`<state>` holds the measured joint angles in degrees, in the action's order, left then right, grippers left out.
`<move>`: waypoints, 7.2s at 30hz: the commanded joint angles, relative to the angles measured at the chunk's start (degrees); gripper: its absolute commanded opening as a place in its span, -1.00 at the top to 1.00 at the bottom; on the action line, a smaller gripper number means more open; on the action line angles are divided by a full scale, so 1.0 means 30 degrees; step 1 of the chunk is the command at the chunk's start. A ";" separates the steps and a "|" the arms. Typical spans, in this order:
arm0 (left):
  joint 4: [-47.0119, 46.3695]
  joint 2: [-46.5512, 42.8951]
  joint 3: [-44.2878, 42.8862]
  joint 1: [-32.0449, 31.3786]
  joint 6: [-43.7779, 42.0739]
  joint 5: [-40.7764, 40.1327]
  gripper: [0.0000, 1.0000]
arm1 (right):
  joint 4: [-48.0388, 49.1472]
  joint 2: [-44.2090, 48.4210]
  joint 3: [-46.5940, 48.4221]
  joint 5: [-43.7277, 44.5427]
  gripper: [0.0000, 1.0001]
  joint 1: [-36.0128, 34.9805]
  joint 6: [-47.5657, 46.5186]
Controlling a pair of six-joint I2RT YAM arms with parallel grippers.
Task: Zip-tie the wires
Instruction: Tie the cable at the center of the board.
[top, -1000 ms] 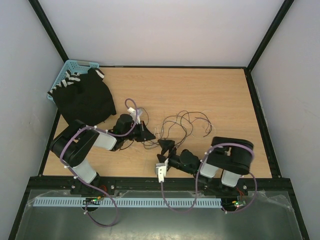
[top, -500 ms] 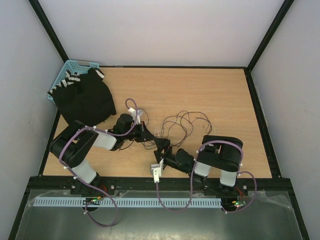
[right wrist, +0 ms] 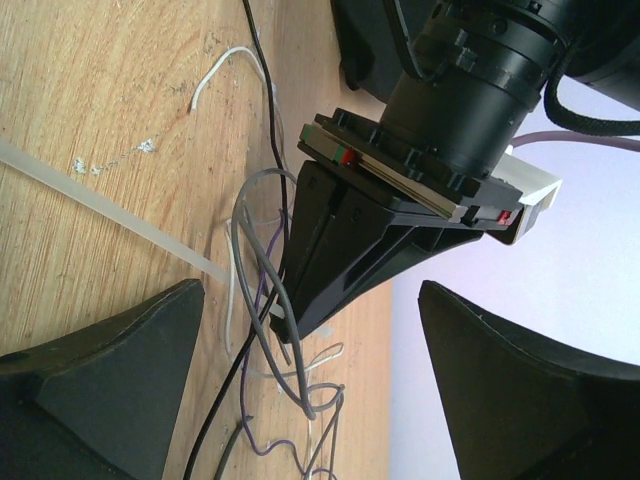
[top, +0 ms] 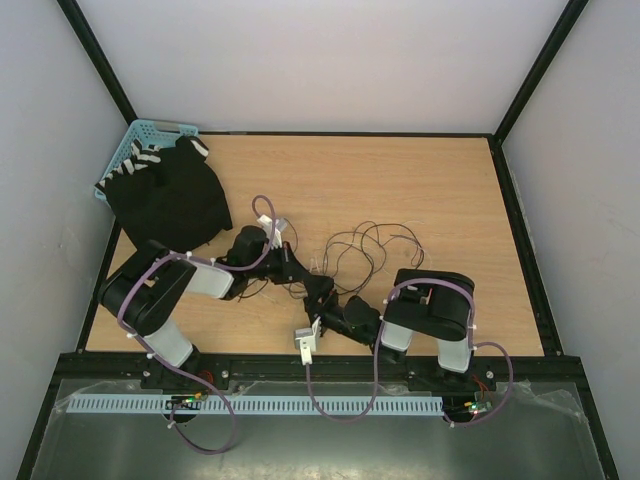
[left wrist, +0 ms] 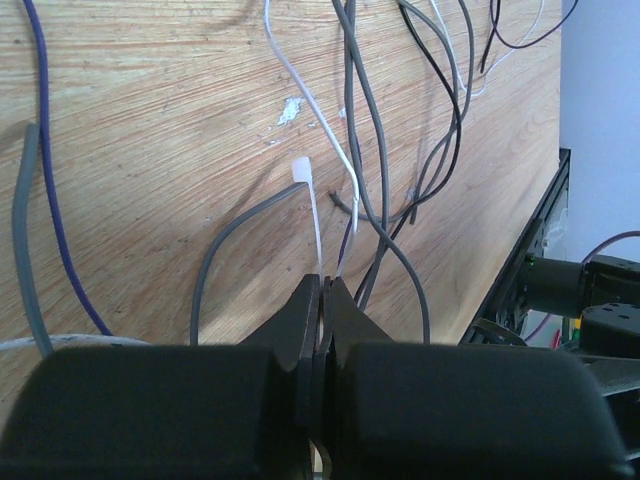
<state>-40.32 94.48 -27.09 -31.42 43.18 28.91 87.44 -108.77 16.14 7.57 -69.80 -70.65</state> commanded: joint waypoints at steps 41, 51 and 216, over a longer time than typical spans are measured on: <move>0.0764 0.0698 -0.1457 0.0098 0.0896 0.1226 1.00 | 0.1619 -0.2280 0.0246 0.0267 0.10 -0.2143 -0.0796; 0.0771 0.0838 -0.1454 0.0097 0.0867 0.1234 1.00 | 0.1857 -0.2369 0.0233 0.0572 0.36 -0.2366 -0.0184; -0.8607 -1.4652 0.8228 -0.3118 -1.8294 -0.4993 1.00 | -1.0572 0.9260 0.2436 -1.9402 1.00 0.6597 3.3118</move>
<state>-61.28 51.77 -2.70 -40.91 -9.67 17.15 54.59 -79.35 22.92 -43.90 -49.82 27.24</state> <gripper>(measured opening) 0.001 0.010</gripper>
